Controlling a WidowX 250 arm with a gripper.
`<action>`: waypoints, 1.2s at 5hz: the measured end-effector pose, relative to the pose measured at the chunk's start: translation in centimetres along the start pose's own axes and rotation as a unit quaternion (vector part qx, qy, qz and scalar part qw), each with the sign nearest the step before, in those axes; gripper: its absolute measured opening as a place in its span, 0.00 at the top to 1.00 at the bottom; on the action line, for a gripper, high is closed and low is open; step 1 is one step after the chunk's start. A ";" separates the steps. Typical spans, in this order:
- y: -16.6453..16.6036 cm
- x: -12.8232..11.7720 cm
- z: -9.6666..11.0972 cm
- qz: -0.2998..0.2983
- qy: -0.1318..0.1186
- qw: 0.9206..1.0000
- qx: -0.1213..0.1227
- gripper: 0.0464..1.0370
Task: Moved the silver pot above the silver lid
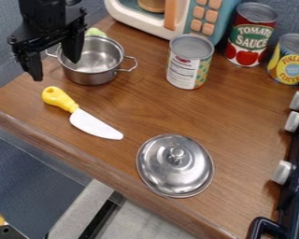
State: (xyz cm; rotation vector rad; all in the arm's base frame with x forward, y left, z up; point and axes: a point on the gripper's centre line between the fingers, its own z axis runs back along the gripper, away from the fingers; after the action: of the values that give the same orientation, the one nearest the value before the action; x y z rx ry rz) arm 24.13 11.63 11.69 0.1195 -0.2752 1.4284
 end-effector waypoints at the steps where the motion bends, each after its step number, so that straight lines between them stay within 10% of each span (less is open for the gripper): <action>1: 0.2 -0.2 -0.7 -0.002 0.006 1.000 0.012 0.03; 5: -3.4 3.1 -3.8 -0.009 0.027 1.000 0.004 0.09; 6: -3.5 2.5 -4.9 -0.021 0.034 0.999 0.010 0.38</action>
State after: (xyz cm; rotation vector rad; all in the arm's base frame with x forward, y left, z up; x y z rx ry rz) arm 28.46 14.70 7.88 0.0916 -0.2020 1.3900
